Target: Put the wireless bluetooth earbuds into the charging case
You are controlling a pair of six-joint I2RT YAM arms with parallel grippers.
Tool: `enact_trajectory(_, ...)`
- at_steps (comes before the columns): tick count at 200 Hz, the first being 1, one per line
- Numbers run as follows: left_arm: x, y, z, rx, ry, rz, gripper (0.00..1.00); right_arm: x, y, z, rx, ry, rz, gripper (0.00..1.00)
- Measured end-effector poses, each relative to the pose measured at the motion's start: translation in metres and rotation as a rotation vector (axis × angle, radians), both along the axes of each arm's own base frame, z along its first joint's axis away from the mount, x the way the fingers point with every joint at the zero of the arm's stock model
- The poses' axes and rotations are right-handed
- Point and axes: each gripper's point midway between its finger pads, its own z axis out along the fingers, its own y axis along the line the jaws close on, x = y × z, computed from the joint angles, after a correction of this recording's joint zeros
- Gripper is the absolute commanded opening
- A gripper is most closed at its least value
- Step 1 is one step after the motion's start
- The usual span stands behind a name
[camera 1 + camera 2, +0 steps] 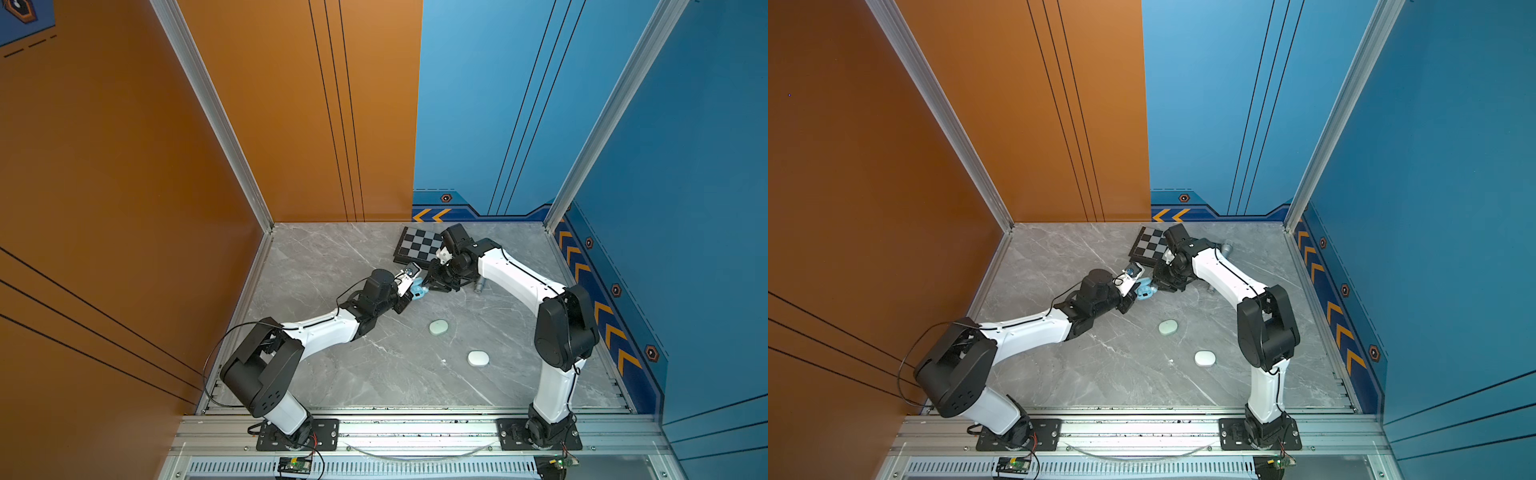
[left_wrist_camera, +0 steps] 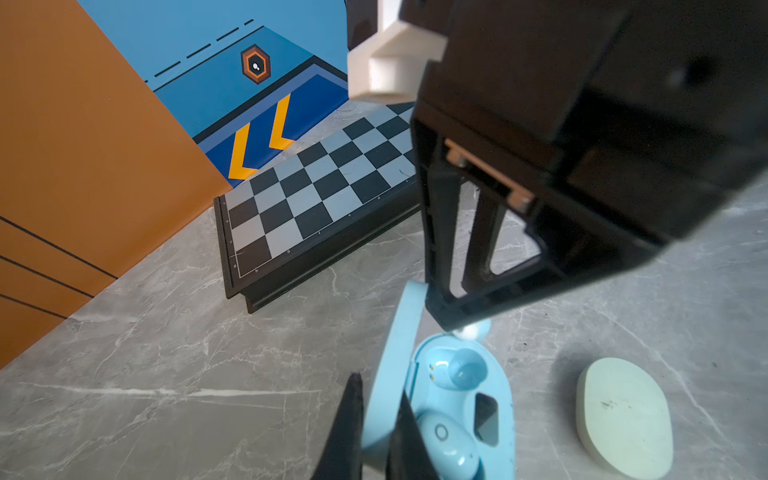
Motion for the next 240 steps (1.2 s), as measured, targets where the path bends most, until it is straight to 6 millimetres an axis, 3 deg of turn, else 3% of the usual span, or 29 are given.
enact_trajectory(50, -0.001, -0.001, -0.016, 0.026, 0.032, -0.003, 0.0, -0.01, 0.018, 0.014, 0.068, -0.005, 0.05, 0.31)
enact_trajectory(118, -0.003, 0.011, -0.026, 0.045, 0.053, 0.046, 0.0, 0.0, -0.002, 0.011, 0.048, -0.032, 0.026, 0.31)
enact_trajectory(159, -0.009, 0.03, -0.025, 0.051, 0.056, 0.076, 0.0, 0.007, -0.054, 0.002, -0.11, -0.054, 0.009, 0.31)
enact_trajectory(208, -0.014, 0.03, -0.017, 0.037, 0.043, 0.07, 0.0, 0.009, -0.124, -0.017, -0.335, -0.034, 0.004, 0.32)
enact_trajectory(240, -0.017, 0.026, -0.017, 0.039, 0.045, 0.059, 0.0, 0.017, -0.146, -0.032, -0.445, -0.025, 0.045, 0.33)
